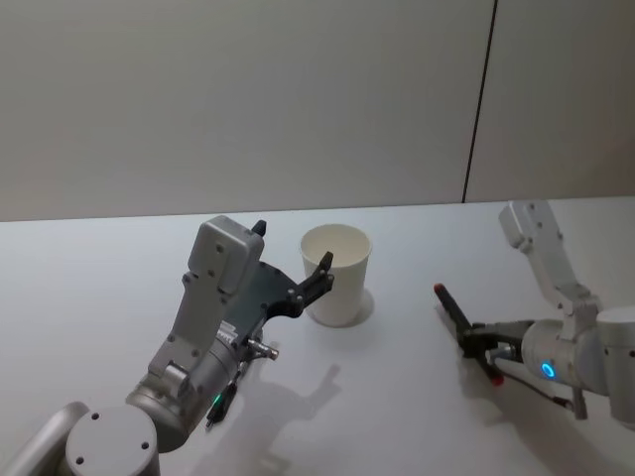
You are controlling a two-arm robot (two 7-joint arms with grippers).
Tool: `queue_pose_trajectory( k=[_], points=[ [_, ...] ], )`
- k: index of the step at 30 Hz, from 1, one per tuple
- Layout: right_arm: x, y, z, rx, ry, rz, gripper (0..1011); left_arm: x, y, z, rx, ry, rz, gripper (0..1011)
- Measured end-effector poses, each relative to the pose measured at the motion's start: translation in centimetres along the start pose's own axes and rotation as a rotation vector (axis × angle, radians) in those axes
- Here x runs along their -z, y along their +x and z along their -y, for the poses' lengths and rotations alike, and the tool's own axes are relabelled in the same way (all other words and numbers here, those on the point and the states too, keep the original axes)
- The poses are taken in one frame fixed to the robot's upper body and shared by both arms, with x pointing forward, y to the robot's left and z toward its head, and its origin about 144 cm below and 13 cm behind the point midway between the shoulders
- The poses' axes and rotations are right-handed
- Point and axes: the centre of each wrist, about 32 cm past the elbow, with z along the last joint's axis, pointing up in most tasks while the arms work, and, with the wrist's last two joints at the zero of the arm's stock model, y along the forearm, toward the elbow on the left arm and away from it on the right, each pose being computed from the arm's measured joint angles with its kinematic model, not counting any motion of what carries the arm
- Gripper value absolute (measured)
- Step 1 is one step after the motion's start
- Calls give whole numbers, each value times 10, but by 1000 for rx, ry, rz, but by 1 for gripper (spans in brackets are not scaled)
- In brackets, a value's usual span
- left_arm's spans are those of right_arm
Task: Place the pen into the pen holder.
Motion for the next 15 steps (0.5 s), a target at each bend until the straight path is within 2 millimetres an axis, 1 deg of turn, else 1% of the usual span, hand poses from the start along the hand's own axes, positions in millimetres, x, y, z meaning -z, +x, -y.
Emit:
queue_pose_trajectory(
  k=[15],
  points=[
    [-3, -12, 16, 8, 178, 121, 181, 0, 0, 0, 0, 0, 0, 1000]
  ],
)
